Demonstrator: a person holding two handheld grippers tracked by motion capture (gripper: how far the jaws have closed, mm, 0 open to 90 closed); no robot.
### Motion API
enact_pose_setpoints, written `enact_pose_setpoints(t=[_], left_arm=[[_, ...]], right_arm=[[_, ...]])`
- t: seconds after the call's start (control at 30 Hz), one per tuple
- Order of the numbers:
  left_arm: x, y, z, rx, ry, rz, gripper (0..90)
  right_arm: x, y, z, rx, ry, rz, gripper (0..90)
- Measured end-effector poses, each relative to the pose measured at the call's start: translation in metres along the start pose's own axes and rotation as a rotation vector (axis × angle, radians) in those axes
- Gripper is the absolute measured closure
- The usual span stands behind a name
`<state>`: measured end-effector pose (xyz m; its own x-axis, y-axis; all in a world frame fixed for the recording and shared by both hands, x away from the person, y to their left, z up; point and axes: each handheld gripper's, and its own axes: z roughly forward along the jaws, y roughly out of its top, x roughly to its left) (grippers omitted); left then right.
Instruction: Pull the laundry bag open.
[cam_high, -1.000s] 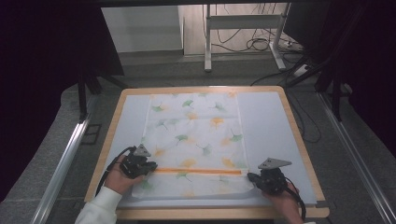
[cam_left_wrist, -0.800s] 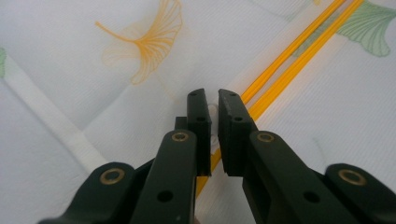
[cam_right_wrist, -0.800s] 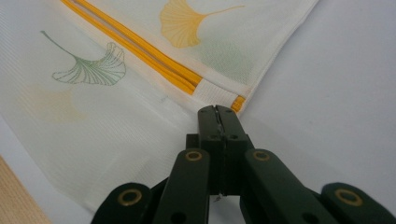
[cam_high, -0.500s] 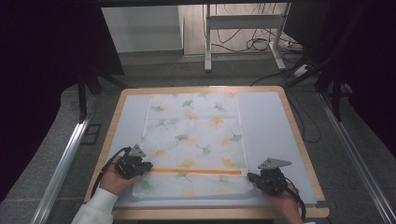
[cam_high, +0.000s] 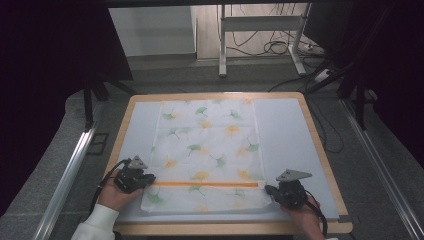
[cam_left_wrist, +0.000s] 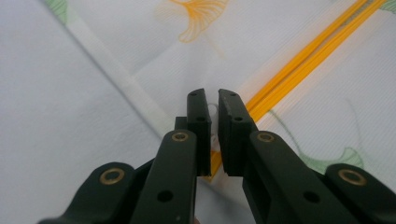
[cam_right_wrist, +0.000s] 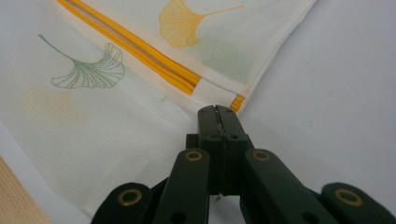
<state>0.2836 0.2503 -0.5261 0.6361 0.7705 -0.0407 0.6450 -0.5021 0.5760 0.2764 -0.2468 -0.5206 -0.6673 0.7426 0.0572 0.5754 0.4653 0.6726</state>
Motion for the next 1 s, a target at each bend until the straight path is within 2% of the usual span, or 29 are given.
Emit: enact_pose_setpoints(t=[0.07, 0.37, 0.67, 1.0], left_arm=[[0.0015, -0.0019, -0.0013, -0.005, -0.010, -0.006, 84.7], [0.0008, -0.0004, -0.0018, -0.006, -0.005, 0.001, 84.7], [0.0022, -0.0020, -0.0066, -0.032, -0.029, 0.001, 84.6], [0.0014, -0.0069, -0.0075, -0.015, -0.044, 0.019, 84.7]], right_arm=[[-0.0002, 0.0000, 0.0000, 0.000, 0.000, 0.000, 89.9], [-0.0005, -0.0001, 0.0001, 0.000, 0.001, -0.001, 89.9], [-0.0007, -0.0002, 0.0000, 0.000, 0.003, 0.003, 89.9], [0.0002, 0.0001, 0.0000, 0.003, 0.000, 0.001, 89.9]])
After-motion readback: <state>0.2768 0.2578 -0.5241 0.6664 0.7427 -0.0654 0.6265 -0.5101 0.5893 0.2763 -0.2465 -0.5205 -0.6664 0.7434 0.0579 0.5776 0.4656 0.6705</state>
